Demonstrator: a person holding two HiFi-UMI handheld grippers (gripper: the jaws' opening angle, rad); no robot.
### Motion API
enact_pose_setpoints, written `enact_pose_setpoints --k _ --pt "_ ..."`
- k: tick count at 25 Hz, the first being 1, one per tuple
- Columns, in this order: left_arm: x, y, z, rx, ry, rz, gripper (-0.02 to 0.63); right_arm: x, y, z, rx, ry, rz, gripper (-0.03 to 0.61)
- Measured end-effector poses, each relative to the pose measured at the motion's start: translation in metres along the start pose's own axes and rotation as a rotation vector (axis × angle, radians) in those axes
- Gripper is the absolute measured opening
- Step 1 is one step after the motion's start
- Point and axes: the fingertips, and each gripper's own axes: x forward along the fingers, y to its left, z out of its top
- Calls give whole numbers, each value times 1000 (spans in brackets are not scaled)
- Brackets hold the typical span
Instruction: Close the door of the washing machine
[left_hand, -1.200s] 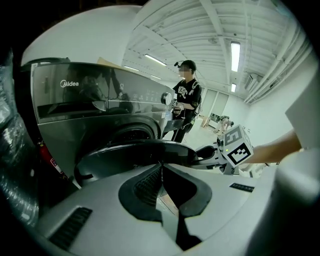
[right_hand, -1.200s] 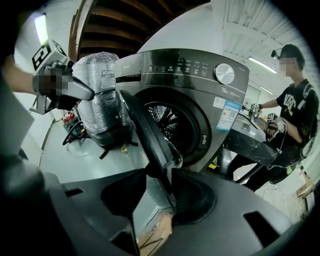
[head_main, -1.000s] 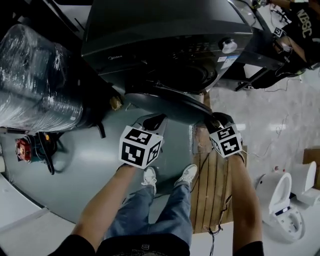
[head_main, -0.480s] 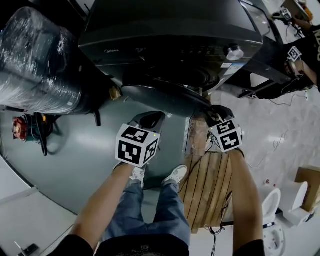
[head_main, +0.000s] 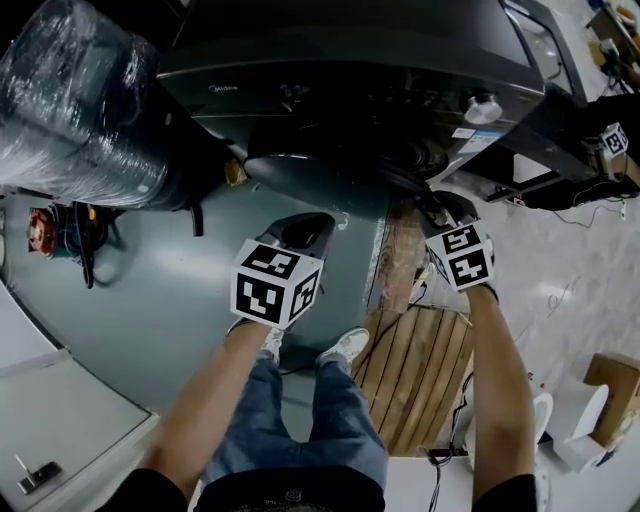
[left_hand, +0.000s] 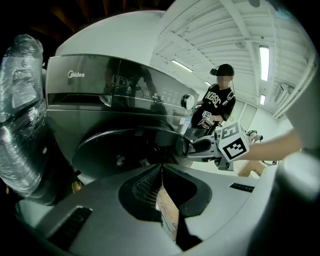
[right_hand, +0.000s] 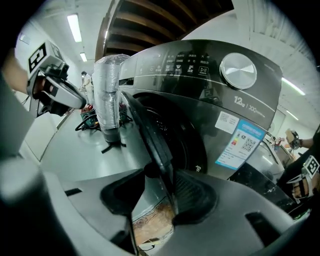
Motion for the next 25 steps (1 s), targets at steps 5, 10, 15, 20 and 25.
enact_pose_setpoints --k 5,10,15,20,25 --pt "1 8 0 -28 -8 38 29 8 -10 7 -26 1 20 183" --pt "4 9 0 -46 -19 55 29 15 -23 12 -60 -6 17 186" --pt "7 12 -1 -61 -20 72 29 23 -34 19 -86 -7 9 190" --pt "9 14 -2 -64 -16 86 29 30 -46 26 -57 -25 -47 201" --pt "9 19 0 -64 -12 95 29 34 -61 31 2 -54 -110 213"
